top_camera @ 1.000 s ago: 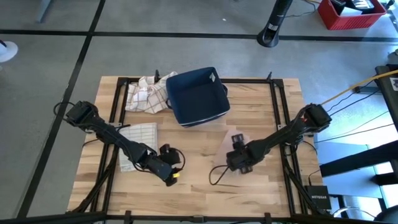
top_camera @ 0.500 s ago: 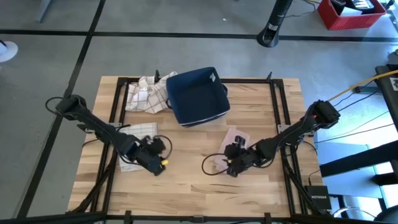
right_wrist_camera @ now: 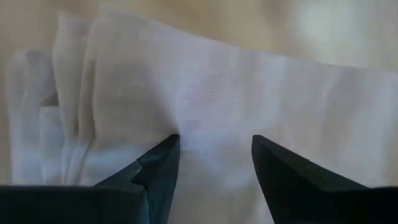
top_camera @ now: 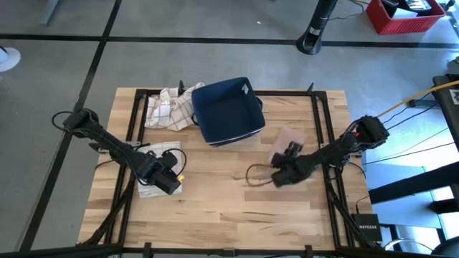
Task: Fold towel
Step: Fold the pink towel on the table, then move the white with gray pattern towel to the right center of the table
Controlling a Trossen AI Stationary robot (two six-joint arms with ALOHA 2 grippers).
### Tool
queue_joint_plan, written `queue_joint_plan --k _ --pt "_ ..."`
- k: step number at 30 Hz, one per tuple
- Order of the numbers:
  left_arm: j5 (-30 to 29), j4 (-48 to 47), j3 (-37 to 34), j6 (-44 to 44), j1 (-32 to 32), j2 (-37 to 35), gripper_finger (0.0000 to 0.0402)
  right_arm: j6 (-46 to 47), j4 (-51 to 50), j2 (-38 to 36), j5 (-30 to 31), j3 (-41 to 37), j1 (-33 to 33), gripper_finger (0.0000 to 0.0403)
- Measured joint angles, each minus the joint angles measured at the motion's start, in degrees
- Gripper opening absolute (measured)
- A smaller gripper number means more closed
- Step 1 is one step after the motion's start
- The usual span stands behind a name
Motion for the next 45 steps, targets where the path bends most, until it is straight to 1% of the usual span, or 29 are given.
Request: queue_joint_plan --k 2,4,7,9,10,13,15,18,22,24,27,29,32,34,36,39,41,43,45 --pt "0.71 0.04 -0.93 -0.77 0.0 0.0 0.0159 1.76 -5.45 0.16 1.32 -0.29 -2.89 0.0204" --pt "2.41 0.44 -2.35 -1.41 0.0 0.0 0.0159 3.59 -6.35 0.09 1.02 -0.22 -4.98 0.0204" --pt "3.57 0.63 -4.32 -1.66 -0.05 0.02 0.0159 4.06 -6.42 -1.58 -0.14 0.86 -5.19 0.0204" --pt "3.7 2.12 -6.2 -0.59 -0.33 0.04 0.0159 3.99 -5.47 -2.75 0.03 2.14 -4.02 0.0204" --pt "3.72 4.41 -7.4 1.0 -0.37 0.02 0.0159 3.99 -5.44 -3.31 0.6 2.81 -3.48 0.0204" --pt "4.92 15.86 -10.78 7.15 -0.37 0.22 0.0159 3.09 -2.95 -4.32 2.66 4.38 -0.96 0.0204" --pt "6.05 24.31 -12.53 12.16 -0.38 1.23 0.0159 1.14 1.54 -4.64 2.75 4.52 1.02 0.0204" --pt "6.56 35.85 -13.54 17.31 -0.42 3.65 0.0159 -2.52 12.19 -4.54 2.36 4.52 3.88 0.0204" --pt "6.18 49.69 -13.49 22.48 0.17 8.47 0.0159 -8.89 29.81 -3.12 2.4 4.54 6.46 0.0204" --pt "5.68 58.2 -13.41 23.95 0.78 11.58 0.0159 -12.75 38.88 -1.99 2.32 4.56 7.21 0.0204" --pt "5.81 69.39 -12.0 27.31 2.63 16.89 0.0159 -18.01 49.9 0.35 1.21 4.58 7.22 0.0204" --pt "5.97 73.57 -9.37 30.77 4.0 20.56 0.0159 -20.35 56.6 2.08 0.82 4.59 7.14 0.0204" --pt "6.23 73.91 -3.52 35.32 6.15 24.52 0.0159 -24.0 63.78 4.65 0.97 4.58 6.67 0.0204" --pt "8.0 70.21 0.89 38.24 7.14 25.07 0.0159 -25.85 67.45 5.94 0.97 4.58 6.24 0.0204" --pt "9.49 62.97 5.58 40.27 7.76 23.84 0.0159 -26.26 70.57 7.12 0.77 4.6 5.45 0.0205" --pt "9.47 49.07 11.7 41.79 7.08 20.93 0.0159 -26.48 73.37 9.09 -0.91 4.85 3.91 0.0204" --pt "8.25 42.06 14.38 42.18 5.97 18.28 0.0159 -27.48 73.54 10.68 -3.29 6.19 2.75 0.0204" --pt "5.12 36.44 15.94 41.71 4.45 15.3 0.0159 -28.92 73.61 12.89 -5.29 8.2 1.53 0.0204" --pt "1.47 31.63 16.05 39.68 2.95 12.38 0.0159 -30.66 73.52 15.49 -7.6 10.97 0.22 0.0204"
